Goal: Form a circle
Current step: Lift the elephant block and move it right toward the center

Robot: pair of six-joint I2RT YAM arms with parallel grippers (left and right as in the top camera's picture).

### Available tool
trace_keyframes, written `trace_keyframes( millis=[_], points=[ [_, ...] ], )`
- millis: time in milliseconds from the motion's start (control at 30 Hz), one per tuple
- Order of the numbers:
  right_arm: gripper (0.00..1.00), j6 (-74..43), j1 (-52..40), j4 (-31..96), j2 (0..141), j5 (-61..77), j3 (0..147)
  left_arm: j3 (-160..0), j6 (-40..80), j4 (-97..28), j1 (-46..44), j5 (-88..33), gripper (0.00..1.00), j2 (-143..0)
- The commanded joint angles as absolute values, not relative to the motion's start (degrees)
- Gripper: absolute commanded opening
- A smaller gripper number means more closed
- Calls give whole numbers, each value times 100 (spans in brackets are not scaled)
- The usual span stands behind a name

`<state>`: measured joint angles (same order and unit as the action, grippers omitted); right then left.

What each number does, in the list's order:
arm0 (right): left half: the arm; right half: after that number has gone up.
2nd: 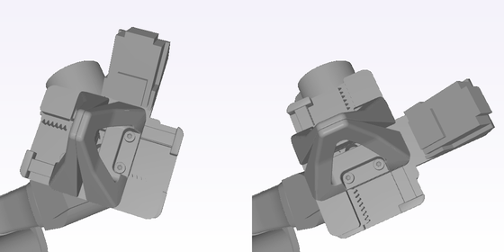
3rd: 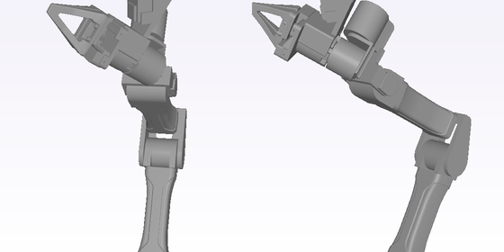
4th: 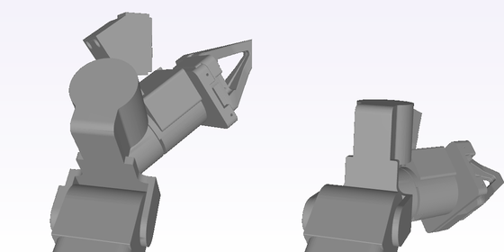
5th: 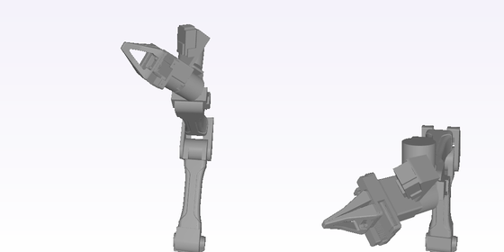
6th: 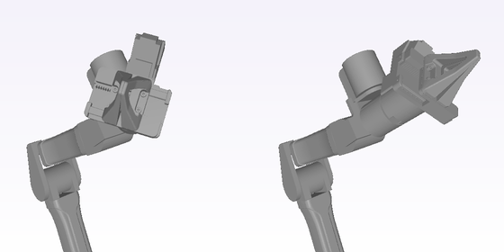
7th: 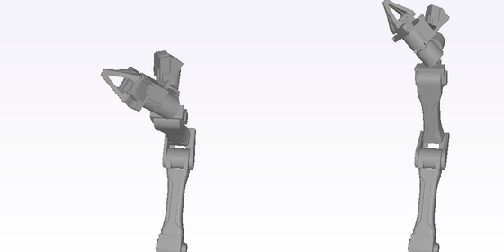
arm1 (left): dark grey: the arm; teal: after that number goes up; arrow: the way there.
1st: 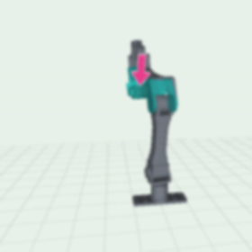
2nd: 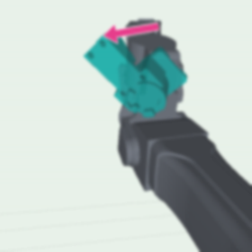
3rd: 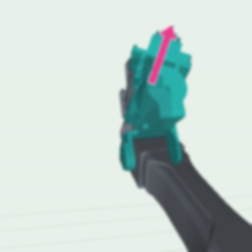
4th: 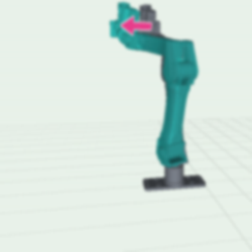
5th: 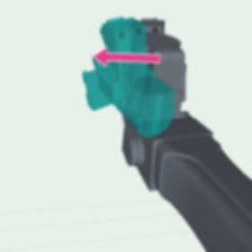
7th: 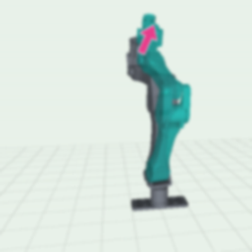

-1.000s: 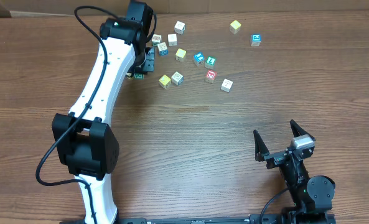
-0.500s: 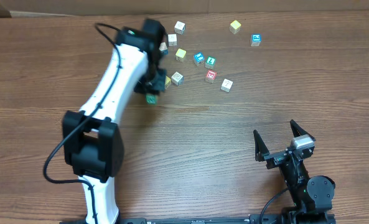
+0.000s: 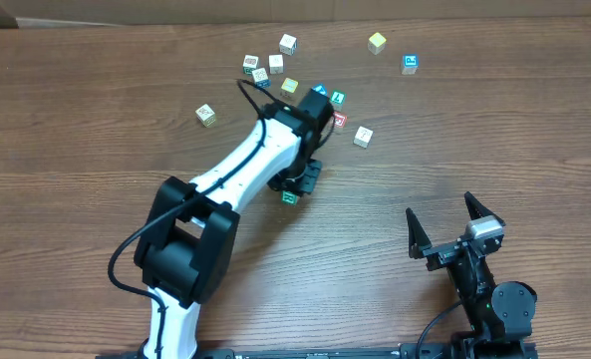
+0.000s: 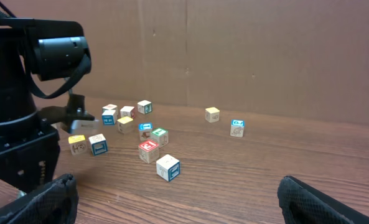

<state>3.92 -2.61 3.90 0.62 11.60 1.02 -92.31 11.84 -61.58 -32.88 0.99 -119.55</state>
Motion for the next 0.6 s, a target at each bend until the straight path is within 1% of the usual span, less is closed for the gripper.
trace_keyframes(
  millis=[0, 267, 567],
  points=[
    [100, 416, -255, 357, 16, 1146, 45, -9190, 1334, -6071, -3452, 45, 27, -11806],
    [100, 416, -255, 357, 16, 1146, 45, -9107, 1568, -5739, -3719, 38, 28, -11806],
    [100, 416, -255, 357, 16, 1146, 45, -9028, 1629, -5439, -3732, 43, 29, -11808]
  ],
)
